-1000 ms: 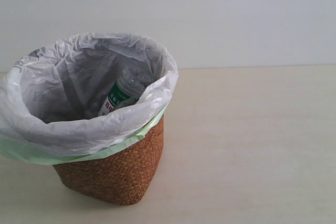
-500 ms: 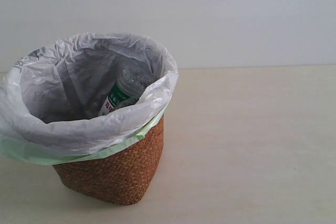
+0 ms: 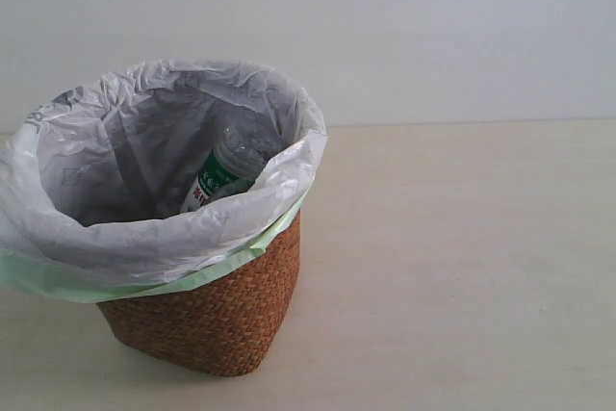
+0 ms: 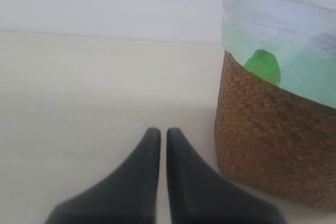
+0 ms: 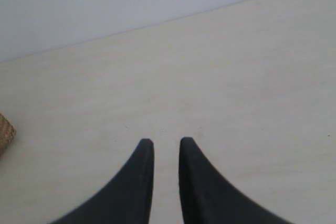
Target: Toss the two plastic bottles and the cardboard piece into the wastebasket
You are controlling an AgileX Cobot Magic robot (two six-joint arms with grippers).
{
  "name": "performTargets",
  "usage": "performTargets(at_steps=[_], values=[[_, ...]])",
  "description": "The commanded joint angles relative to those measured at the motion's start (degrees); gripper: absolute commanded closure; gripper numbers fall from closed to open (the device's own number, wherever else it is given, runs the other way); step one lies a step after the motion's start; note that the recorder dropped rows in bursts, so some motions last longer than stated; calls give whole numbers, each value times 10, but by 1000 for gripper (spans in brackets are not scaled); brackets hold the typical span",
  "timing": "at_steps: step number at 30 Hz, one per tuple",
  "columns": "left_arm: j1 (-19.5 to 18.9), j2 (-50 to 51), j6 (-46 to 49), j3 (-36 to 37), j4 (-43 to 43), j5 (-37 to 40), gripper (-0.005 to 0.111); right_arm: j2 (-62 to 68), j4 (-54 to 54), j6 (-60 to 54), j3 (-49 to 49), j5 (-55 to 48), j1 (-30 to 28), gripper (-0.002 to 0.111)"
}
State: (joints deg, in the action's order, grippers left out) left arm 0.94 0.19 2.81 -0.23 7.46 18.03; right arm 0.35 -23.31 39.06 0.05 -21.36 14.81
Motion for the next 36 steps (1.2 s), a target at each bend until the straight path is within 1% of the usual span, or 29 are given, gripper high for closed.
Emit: performTargets(at_steps=[1,6,8,10,13,36], values=[[0,-2,-3,2,-2,-3,103,-3,64,-30,0,36,1,95],[0,-2,-3,2,-2,-3,103,-3,269,-285,0,69,1,95],[0,-2,-3,2,-2,-3,103,-3,280,-349,0,65,1,95],[0,-2,-3,2,-2,-3,103,-3,275,-348,0,58,1,95],[0,-2,-3,2,-2,-3,103,-3,261,-348,0,20,1,95],[0,-2,-3,2,-2,-3,103,-3,255,-347,0,14,1,95]])
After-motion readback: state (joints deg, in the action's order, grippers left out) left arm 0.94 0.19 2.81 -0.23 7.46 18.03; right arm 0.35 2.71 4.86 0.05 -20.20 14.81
